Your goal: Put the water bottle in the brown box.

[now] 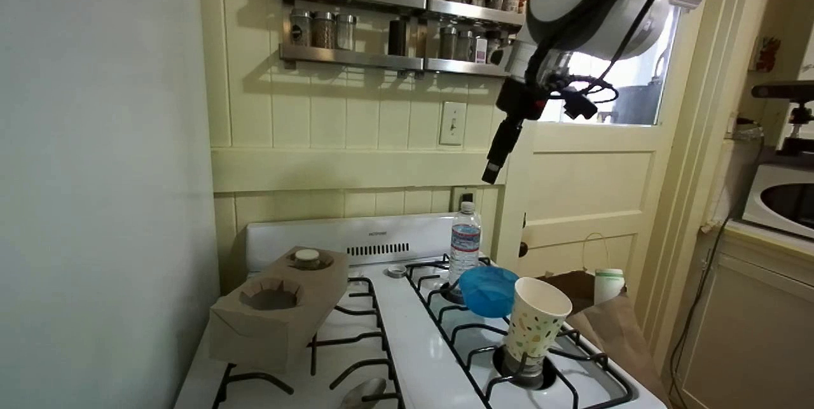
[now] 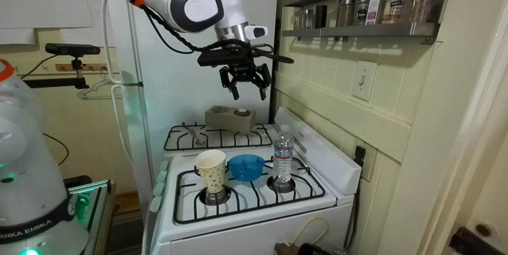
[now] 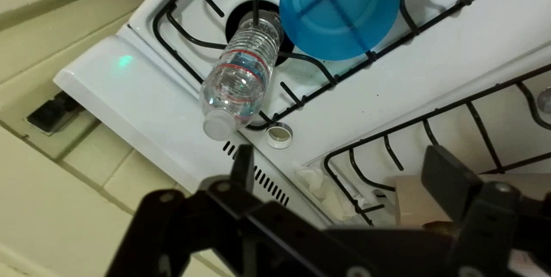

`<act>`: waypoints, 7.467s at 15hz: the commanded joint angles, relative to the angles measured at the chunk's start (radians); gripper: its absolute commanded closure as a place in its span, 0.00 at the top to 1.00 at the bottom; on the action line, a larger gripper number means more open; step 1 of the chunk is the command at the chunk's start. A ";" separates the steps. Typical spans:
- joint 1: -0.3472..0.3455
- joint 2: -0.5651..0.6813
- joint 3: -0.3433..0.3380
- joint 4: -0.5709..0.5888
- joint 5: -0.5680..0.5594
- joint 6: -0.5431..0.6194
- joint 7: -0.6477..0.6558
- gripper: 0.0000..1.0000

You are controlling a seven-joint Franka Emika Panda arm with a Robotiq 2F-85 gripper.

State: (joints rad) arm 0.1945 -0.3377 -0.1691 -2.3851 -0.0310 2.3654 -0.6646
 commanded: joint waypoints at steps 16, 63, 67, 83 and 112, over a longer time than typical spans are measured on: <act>-0.209 0.365 0.073 0.264 0.111 -0.072 0.105 1.00; -0.028 0.127 0.261 0.466 0.100 -0.422 -0.323 0.32; -0.023 0.126 0.259 0.466 0.101 -0.428 -0.354 0.32; 0.087 0.473 0.469 0.818 0.137 -0.526 -0.696 0.08; 0.101 0.634 0.488 0.832 0.096 -0.475 -0.787 0.08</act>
State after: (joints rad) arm 0.2763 0.2522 0.3013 -1.6005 0.0852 1.9068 -1.4580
